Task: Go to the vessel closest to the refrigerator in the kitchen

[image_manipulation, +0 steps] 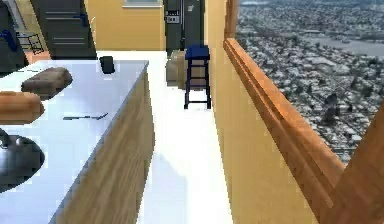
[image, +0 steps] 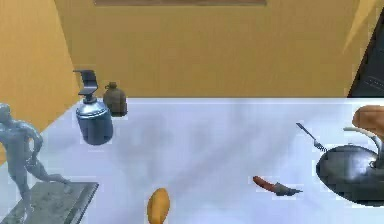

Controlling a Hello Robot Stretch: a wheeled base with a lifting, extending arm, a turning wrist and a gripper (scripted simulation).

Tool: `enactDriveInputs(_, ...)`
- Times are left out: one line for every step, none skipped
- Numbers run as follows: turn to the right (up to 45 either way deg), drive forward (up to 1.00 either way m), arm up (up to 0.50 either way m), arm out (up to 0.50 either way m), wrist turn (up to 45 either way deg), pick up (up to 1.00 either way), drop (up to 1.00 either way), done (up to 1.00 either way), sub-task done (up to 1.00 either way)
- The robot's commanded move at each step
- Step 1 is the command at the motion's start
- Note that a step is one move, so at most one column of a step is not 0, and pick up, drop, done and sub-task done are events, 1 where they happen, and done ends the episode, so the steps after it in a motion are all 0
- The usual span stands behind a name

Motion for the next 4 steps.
enactDriveInputs(45.0,0.00,0.00,0.00,0.0,0.00,0.00,0.00,0.00)
enactDriveInputs(39.0,0.00,0.00,0.00,0.0,0.00,0.00,0.00,0.00)
enactDriveInputs(0.0,1.00,0.00,0.00,0.0,0.00,0.00,0.00,0.00)
enactDriveInputs(0.0,0.95,0.00,0.00,0.0,0.00,0.00,0.00,0.00)
